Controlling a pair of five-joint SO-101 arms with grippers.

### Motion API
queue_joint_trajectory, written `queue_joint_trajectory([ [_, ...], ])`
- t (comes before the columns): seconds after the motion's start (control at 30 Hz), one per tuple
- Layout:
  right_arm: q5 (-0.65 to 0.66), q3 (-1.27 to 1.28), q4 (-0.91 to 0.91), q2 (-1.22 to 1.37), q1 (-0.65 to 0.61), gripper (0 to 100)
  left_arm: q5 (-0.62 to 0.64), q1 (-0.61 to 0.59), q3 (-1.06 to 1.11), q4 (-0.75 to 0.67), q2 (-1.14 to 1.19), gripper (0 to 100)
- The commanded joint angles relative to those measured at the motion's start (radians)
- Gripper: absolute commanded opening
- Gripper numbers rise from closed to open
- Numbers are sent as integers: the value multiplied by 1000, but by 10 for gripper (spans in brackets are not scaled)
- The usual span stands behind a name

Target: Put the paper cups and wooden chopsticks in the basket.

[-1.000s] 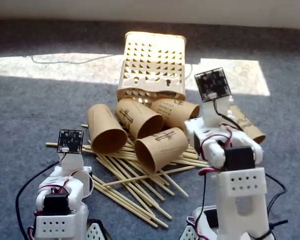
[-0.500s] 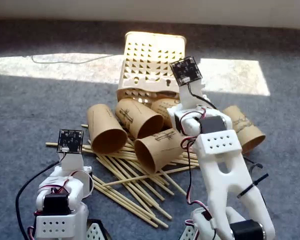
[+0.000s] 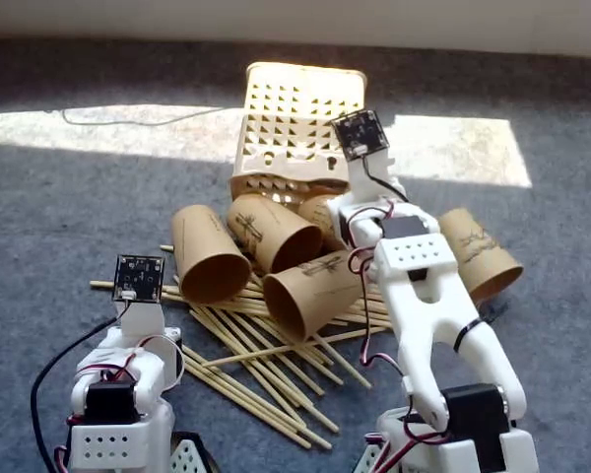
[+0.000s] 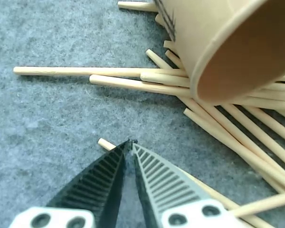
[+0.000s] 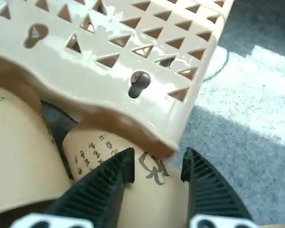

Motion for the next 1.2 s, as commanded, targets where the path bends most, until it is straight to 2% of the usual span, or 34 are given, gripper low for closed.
queue_joint_trajectory([
  [0.0, 0, -41, -81, 33, 42, 173, 5, 15, 18, 2, -12, 7],
  [0.53, 0, -41, -341, 203, 62, 170, 5, 15, 18, 2, -12, 7],
  [0.67, -2, -42, -384, 228, 62, 62, 5, 15, 18, 2, -12, 7],
  [0.73, 0, -42, -390, 219, 64, 1, 5, 15, 18, 2, -12, 7],
  [0.9, -2, -39, -383, 124, 64, 6, 5, 15, 18, 2, -12, 7],
  [1.03, -78, -33, -383, 31, 64, 6, 5, 15, 18, 2, -12, 7],
  [1.17, -94, -35, -329, -39, 64, 6, 5, 15, 18, 2, -12, 7],
])
